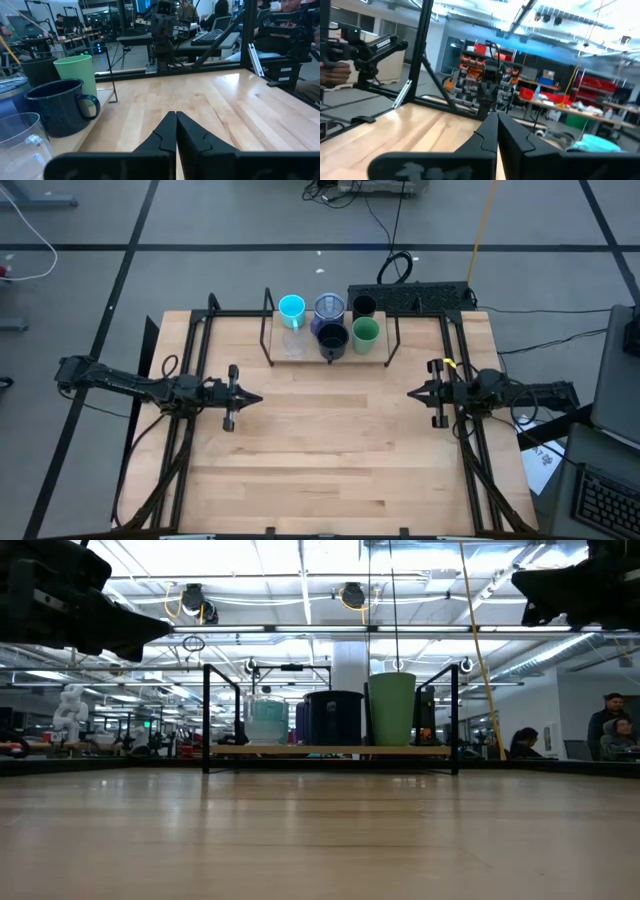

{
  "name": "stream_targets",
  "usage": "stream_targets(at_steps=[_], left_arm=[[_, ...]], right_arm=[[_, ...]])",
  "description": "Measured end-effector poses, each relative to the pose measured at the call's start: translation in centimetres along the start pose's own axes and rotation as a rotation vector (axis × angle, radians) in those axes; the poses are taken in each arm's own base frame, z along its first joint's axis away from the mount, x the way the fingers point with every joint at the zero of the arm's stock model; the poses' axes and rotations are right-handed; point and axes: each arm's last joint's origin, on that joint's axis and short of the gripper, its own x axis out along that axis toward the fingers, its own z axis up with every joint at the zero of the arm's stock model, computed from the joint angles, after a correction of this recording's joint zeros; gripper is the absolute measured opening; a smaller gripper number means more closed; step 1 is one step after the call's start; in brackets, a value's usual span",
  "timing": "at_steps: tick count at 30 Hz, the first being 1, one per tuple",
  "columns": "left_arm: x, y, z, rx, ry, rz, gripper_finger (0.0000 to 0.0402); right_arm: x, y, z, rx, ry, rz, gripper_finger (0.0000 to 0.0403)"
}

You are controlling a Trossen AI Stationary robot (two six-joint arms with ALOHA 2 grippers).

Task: Stack small to large cups/mugs on shelf
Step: Return to Home Position

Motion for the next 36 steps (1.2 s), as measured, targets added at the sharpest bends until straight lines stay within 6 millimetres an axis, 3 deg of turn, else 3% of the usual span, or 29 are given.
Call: stream_targets(at_steps=[20, 36], left_arm=[[0.0, 0.0, 0.0, 0.007, 0.003, 0.001, 0.0002], [0.0, 0.0, -0.1, 0.011, 0.010, 0.001, 0.0005]], right_arm=[[-0.2, -0.7, -1.4, 0.069, 0.151, -0.105, 0.0000], [-0.2, 0.0, -1.7, 0.082, 0.183, -0.028, 0.0000]])
